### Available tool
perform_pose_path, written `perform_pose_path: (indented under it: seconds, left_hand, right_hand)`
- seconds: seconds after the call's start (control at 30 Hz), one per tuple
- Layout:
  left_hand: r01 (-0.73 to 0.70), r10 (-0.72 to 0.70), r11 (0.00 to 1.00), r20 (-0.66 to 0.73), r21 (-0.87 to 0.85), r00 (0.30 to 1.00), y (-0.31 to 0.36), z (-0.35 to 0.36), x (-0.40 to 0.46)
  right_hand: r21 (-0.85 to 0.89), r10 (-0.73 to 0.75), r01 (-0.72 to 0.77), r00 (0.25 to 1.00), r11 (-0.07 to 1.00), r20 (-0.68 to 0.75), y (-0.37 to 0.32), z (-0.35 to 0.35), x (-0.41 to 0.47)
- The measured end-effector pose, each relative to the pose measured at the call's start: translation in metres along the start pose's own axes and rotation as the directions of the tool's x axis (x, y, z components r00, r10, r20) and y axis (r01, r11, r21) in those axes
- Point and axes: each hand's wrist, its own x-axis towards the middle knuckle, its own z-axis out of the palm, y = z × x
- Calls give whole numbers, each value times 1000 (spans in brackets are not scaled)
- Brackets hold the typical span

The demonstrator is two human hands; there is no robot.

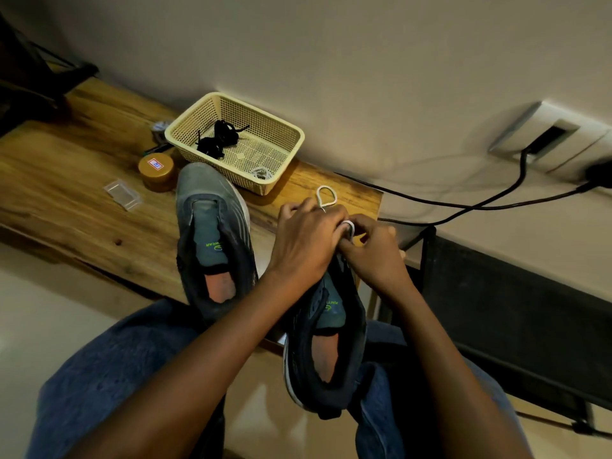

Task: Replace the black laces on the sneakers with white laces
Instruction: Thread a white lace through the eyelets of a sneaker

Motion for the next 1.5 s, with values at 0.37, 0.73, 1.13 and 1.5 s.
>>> perform_pose_path:
  seconds: [0.37, 0.73, 1.13, 1.5]
  left_hand:
    - [86, -87, 995, -15, -44, 996, -8, -5, 6]
    - [94, -96, 993, -22, -78, 995, -12, -8, 6]
    - [109, -107, 983, 21, -145, 994, -18, -10, 7]
    - [107, -102, 970, 32, -219, 994, -13, -19, -1]
  right_hand:
    - [67, 11, -4, 995, 998, -102, 4, -8, 3]
    - [-6, 80, -86, 951, 996, -300, 2, -21, -1]
    - [-170, 159, -271, 859, 947, -486, 7, -34, 1]
    - [-347, -34, -75, 954, 935, -298, -1, -32, 2]
